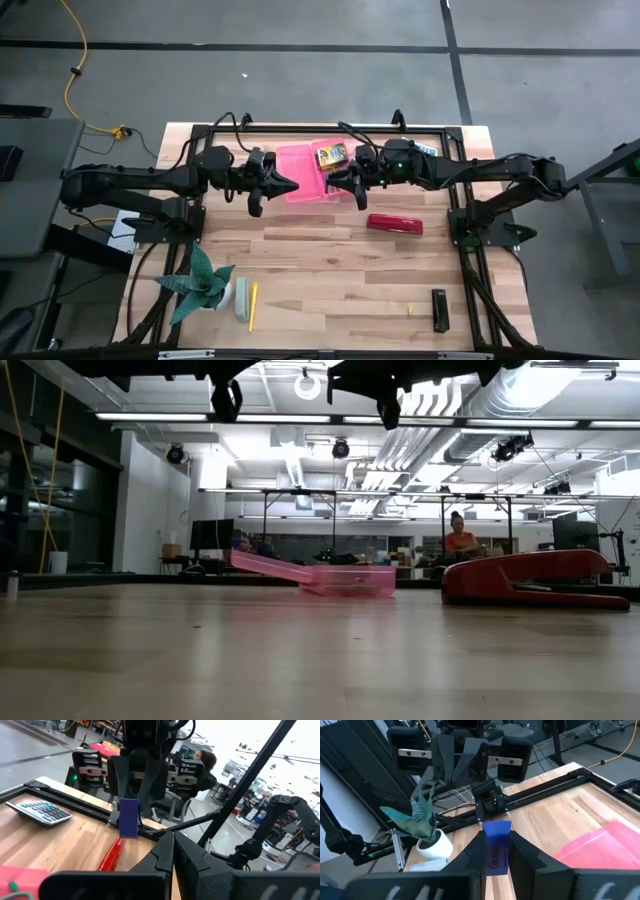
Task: Pack school essentials
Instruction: Put the blue eraser into the pink supply box
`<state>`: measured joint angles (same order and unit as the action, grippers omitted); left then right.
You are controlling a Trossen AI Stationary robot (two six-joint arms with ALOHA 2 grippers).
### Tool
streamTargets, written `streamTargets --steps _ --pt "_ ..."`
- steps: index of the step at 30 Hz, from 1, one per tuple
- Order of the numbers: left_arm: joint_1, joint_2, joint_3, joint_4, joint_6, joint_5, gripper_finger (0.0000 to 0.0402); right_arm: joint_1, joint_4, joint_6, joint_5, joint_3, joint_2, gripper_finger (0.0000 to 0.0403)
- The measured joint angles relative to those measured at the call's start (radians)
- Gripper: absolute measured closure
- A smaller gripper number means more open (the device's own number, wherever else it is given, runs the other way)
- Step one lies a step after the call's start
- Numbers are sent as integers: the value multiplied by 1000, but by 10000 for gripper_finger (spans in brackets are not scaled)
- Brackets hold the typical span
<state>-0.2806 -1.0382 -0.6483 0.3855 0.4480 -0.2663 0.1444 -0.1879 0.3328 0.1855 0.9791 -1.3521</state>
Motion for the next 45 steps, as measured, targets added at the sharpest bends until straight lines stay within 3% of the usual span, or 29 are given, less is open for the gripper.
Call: streamTargets --steps 14,17,20,24,28,36,45 --pt "-29 0 0 2 -53 29 402 0 2 2 -1 0 0 361" --pt "-29 0 0 8 -59 61 402 9 55 6 -56 12 0 361" --pt "-29 0 0 8 -59 69 401 47 223 -22 -152 67 -22 361" --pt "-29 0 0 10 -59 69 401 126 460 -50 -195 153 -122 361" --pt "-29 0 0 25 -59 70 402 199 588 -54 -203 218 -268 361" --pt "-29 0 0 36 -59 77 401 277 619 16 -259 303 -516 361" --pt "-29 0 0 35 -59 79 402 287 718 204 -254 349 -568 361"
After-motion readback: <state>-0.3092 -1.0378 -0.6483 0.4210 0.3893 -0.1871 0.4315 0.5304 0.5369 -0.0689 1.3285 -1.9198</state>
